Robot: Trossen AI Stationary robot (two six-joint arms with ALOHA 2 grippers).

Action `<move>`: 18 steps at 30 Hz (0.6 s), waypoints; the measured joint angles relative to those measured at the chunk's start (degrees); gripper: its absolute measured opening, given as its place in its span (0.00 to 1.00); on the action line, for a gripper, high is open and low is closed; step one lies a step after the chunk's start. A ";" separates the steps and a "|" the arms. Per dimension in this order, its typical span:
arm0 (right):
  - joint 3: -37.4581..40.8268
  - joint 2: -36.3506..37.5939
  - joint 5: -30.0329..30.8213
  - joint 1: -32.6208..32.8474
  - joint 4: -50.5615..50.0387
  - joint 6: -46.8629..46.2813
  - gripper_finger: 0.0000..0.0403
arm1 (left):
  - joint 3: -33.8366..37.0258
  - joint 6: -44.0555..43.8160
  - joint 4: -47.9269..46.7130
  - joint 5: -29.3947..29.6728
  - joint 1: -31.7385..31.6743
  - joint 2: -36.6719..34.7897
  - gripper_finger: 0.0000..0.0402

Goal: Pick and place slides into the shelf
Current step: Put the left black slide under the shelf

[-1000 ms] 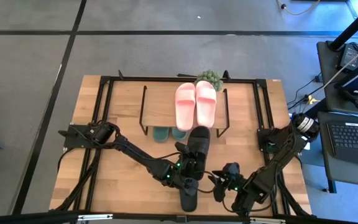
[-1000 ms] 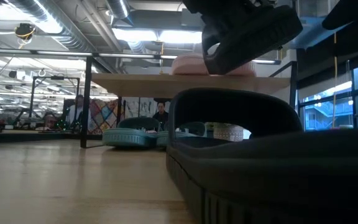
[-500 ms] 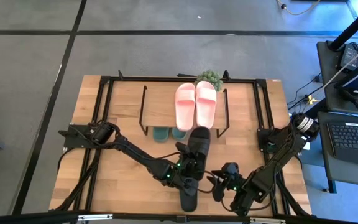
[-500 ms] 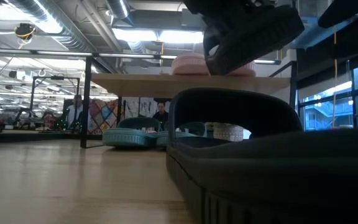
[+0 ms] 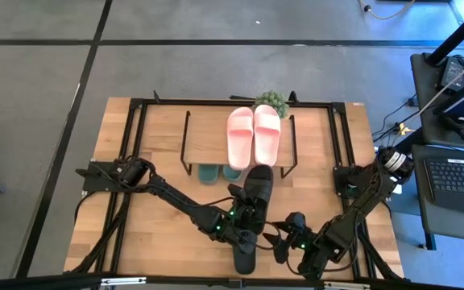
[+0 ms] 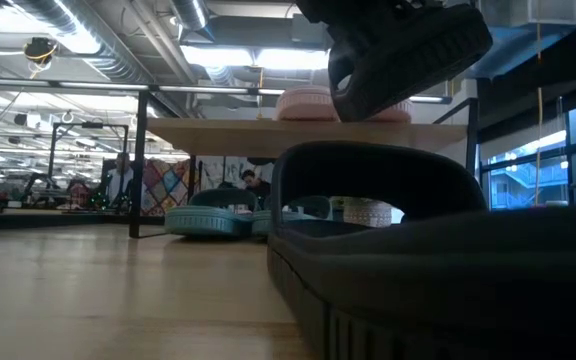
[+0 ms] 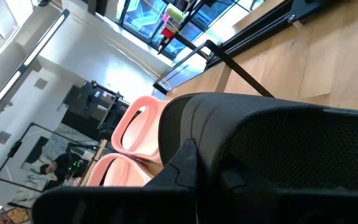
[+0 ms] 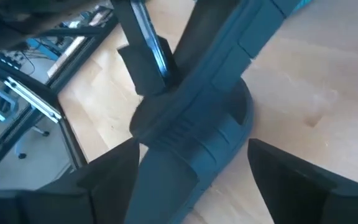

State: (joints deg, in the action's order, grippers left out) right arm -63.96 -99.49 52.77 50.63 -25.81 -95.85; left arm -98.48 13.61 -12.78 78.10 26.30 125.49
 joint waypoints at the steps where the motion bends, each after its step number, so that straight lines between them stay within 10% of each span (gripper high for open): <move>1: 0.00 -0.13 0.11 -0.28 0.19 0.22 0.74 | 0.00 0.00 0.00 0.15 0.00 0.00 0.01; 18: 0.00 -2.68 3.19 -3.65 6.26 3.53 0.74 | 0.00 -0.15 0.59 1.88 -0.02 0.00 0.01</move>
State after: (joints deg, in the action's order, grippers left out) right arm -63.96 -102.17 55.97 46.98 -19.56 -92.32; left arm -98.48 13.45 -12.19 79.99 26.28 125.49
